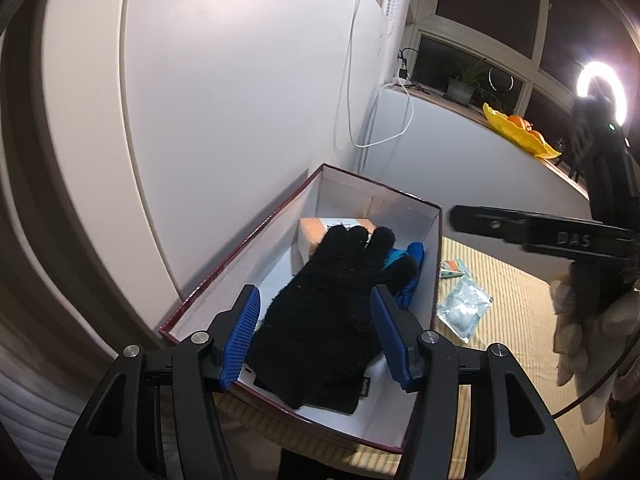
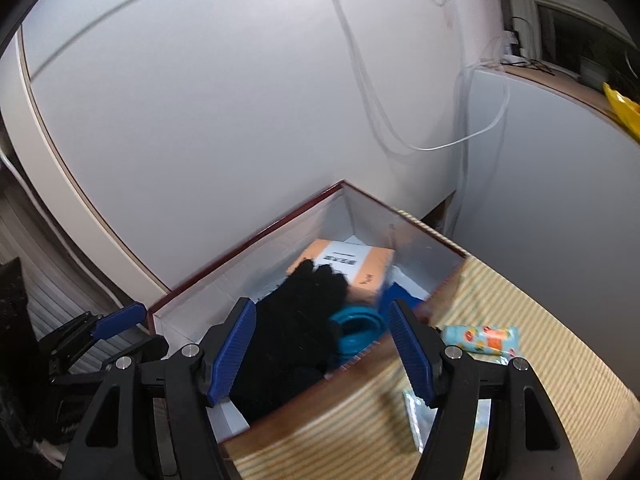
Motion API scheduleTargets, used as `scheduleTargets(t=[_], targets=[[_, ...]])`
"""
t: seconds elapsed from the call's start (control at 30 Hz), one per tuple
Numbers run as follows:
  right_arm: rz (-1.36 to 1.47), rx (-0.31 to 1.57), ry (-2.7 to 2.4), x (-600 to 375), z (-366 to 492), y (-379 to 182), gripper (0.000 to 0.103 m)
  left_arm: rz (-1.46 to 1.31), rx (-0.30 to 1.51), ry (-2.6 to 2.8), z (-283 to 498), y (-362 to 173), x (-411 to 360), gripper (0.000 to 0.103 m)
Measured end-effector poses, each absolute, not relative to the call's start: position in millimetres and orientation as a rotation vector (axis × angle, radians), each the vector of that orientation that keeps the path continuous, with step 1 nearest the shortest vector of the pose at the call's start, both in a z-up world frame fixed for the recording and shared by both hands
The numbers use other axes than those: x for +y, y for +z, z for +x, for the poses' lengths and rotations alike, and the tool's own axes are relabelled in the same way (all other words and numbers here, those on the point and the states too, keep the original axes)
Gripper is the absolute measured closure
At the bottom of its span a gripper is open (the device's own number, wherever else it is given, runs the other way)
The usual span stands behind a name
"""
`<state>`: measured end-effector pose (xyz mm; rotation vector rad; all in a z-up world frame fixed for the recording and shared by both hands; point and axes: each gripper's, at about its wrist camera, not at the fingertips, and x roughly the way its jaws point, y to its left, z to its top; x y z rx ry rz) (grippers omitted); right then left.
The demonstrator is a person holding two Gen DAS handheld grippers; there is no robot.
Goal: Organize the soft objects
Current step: 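Open both grippers to drop the glove into the shoebox, then move the right gripper to the hand-cream tube while the left gripper approaches the cotton bag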
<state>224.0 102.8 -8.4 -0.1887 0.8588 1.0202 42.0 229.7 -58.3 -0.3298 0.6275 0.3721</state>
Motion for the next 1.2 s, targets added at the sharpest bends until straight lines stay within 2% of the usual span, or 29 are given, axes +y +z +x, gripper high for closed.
scheduleTargets(t=[0.2, 0.3, 0.4, 0.57, 0.63, 0.67, 0.7, 0.97, 1.2], targets=[[-0.126, 0.819, 0.99, 49, 232, 3, 0.037, -0.318, 0.604, 0.336, 38, -55, 214, 0.046], [-0.113, 0.816, 0.967, 25, 239, 7, 0.032, -0.314, 0.596, 0.299, 33, -53, 202, 0.046], [-0.14, 0.809, 0.9, 5, 250, 10, 0.032, -0.281, 0.588, 0.27, 25, -51, 185, 0.046], [-0.146, 0.899, 0.853, -11, 276, -2, 0.034, -0.252, 0.583, 0.239, 9, -47, 164, 0.046], [-0.165, 0.932, 0.832, -9, 283, -12, 0.057, -0.25, 0.583, 0.232, 6, -46, 159, 0.046], [-0.182, 0.957, 0.823, -7, 286, -19, 0.077, -0.245, 0.583, 0.228, 3, -45, 156, 0.046], [-0.191, 0.993, 0.819, -3, 291, -27, 0.087, -0.239, 0.584, 0.221, 3, -44, 154, 0.046], [-0.271, 1.11, 0.878, 43, 305, -83, 0.088, -0.219, 0.59, 0.217, -2, -42, 149, 0.046], [-0.42, 1.133, 0.91, 88, 301, -122, 0.088, -0.225, 0.609, 0.227, -1, -48, 151, 0.046]])
